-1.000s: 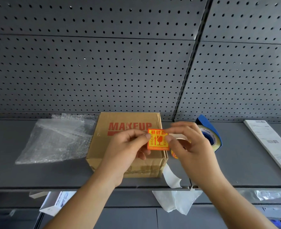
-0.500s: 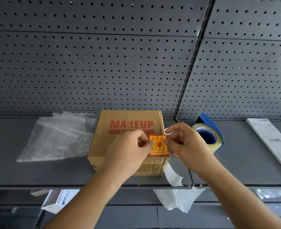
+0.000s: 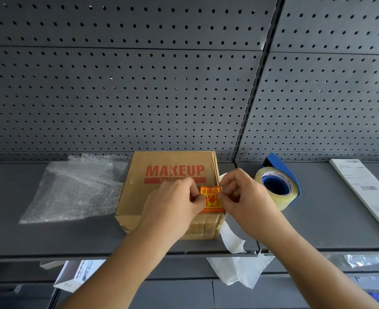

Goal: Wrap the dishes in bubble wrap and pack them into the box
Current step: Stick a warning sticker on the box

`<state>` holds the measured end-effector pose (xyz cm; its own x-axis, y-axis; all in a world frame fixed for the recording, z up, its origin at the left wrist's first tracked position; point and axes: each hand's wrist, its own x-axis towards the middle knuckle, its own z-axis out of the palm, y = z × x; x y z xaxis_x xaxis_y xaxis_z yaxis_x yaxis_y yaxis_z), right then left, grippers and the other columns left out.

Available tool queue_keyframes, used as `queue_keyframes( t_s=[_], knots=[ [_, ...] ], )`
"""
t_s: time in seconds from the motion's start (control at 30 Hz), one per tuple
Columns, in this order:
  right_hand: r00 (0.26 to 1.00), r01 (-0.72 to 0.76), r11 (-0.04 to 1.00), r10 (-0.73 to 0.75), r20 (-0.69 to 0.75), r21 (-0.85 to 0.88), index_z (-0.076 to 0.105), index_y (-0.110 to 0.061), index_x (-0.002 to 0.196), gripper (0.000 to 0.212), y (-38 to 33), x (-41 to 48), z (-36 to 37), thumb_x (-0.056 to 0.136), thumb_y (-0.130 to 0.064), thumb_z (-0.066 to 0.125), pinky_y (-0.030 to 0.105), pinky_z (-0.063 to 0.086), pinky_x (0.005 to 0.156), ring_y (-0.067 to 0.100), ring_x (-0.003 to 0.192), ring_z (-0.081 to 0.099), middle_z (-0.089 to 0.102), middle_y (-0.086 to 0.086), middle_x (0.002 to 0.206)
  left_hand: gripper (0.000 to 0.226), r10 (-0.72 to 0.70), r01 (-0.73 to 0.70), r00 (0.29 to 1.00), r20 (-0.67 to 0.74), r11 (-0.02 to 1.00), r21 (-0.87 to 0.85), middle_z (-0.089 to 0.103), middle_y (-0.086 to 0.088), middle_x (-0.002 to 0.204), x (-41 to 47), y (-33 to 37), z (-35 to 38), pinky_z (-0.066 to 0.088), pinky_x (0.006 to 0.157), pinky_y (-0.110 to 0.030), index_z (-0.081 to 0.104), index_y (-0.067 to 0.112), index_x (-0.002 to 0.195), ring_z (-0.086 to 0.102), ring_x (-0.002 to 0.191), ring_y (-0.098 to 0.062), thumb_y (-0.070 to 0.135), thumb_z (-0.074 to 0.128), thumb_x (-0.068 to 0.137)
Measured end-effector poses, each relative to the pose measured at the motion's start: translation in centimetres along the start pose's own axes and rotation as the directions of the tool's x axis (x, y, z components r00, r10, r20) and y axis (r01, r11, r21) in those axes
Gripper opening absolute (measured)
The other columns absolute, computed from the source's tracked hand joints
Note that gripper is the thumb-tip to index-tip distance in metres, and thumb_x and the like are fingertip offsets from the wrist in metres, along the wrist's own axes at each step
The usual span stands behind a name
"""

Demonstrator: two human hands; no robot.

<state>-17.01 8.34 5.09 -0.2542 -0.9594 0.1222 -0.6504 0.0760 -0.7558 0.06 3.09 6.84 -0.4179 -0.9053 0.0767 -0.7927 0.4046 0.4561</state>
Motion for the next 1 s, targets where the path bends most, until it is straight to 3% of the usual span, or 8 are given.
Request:
queue_keyframes(
  t_s=[0.17,0.3,0.4,0.5,0.6,0.7,0.8,1.0],
  knots=[
    [0.999,0.027,0.999,-0.028,-0.016,-0.023,0.056,-0.024,0.099,0.026,0.0,0.0,0.3,0.086,-0.012,0.075,0.024,0.052,0.067,0.008,0.077,0.058,0.062,-0.004,0.077,0.021,-0.002,0.003,1.000,-0.016,0.999,0.049,0.064,0.010,0.069,-0.2,0.3,0.2,0.044,0.052,-0.020,0.058,0.028,0.082,0.062,0.062,-0.006,0.042,0.063,0.096],
    [1.000,-0.007,0.999,0.008,-0.021,0.031,0.050,-0.023,0.102,0.030,0.6,-0.1,0.5,0.087,-0.014,0.075,0.018,0.049,0.064,0.005,0.069,0.055,0.059,-0.004,0.074,0.022,-0.033,0.033,0.999,-0.023,0.999,0.020,0.061,0.012,0.075,-0.2,0.4,0.0,0.048,0.057,-0.023,0.055,0.027,0.086,0.060,0.068,-0.004,0.045,0.066,0.095],
    [0.997,-0.068,0.992,0.070,-0.022,0.109,0.046,-0.027,0.109,0.032,1.0,-0.3,1.1,0.092,-0.019,0.071,0.019,0.051,0.064,0.008,0.076,0.060,0.059,-0.007,0.086,0.025,0.026,-0.018,0.995,-0.094,0.997,0.077,0.052,0.018,0.086,-0.6,0.1,0.0,0.040,0.060,-0.017,0.048,0.031,0.098,0.054,0.080,-0.003,0.047,0.067,0.093],
    [0.987,-0.160,0.948,0.160,0.022,0.274,0.043,-0.029,0.119,0.032,1.2,-0.6,1.8,0.097,-0.023,0.065,0.019,0.054,0.065,0.010,0.083,0.063,0.059,-0.003,0.101,0.034,0.148,-0.126,0.975,-0.164,0.983,0.137,0.055,0.013,0.109,-1.0,-0.4,1.1,0.044,0.080,-0.025,0.054,0.032,0.117,0.053,0.101,-0.014,0.043,0.070,0.089],
    [0.978,-0.205,0.924,0.202,0.044,0.321,0.042,-0.030,0.127,0.036,1.5,-0.5,2.8,0.097,-0.034,0.063,0.035,0.059,0.082,0.016,0.097,0.064,0.057,0.001,0.112,0.050,0.102,-0.069,0.980,-0.171,0.979,0.194,0.055,0.007,0.136,-1.0,-0.6,2.0,0.042,0.101,-0.044,0.053,0.030,0.135,0.051,0.125,-0.022,0.056,0.054,0.091],
    [0.974,-0.225,0.934,0.217,0.060,0.276,0.041,-0.033,0.132,0.041,1.6,-0.4,3.4,0.096,-0.046,0.056,0.045,0.056,0.091,0.017,0.106,0.061,0.056,0.000,0.118,0.070,0.011,0.007,0.998,-0.069,0.969,0.248,0.033,0.005,0.163,-0.8,-0.7,2.5,0.014,0.123,-0.055,0.034,0.030,0.154,0.022,0.154,-0.020,0.064,0.018,0.095],
    [0.971,-0.239,0.933,0.227,0.074,0.270,0.043,-0.031,0.133,0.034,1.6,-0.3,3.8,0.101,-0.041,0.049,0.040,0.056,0.089,0.012,0.105,0.060,0.055,-0.001,0.122,0.071,-0.042,0.041,0.999,0.000,0.965,0.258,0.012,0.009,0.170,-0.6,-0.7,2.8,-0.004,0.126,-0.055,0.015,0.035,0.160,0.002,0.158,-0.015,0.062,0.006,0.095],
    [0.969,-0.248,0.922,0.233,0.086,0.298,0.047,-0.026,0.130,0.024,1.8,-0.3,3.5,0.109,-0.028,0.035,0.025,0.054,0.080,0.012,0.102,0.060,0.059,-0.001,0.115,0.058,-0.073,0.070,0.997,0.002,0.967,0.244,0.008,0.011,0.171,-0.6,-0.5,2.5,0.000,0.126,-0.055,0.012,0.034,0.160,0.001,0.158,-0.012,0.052,0.021,0.105]
  ],
)
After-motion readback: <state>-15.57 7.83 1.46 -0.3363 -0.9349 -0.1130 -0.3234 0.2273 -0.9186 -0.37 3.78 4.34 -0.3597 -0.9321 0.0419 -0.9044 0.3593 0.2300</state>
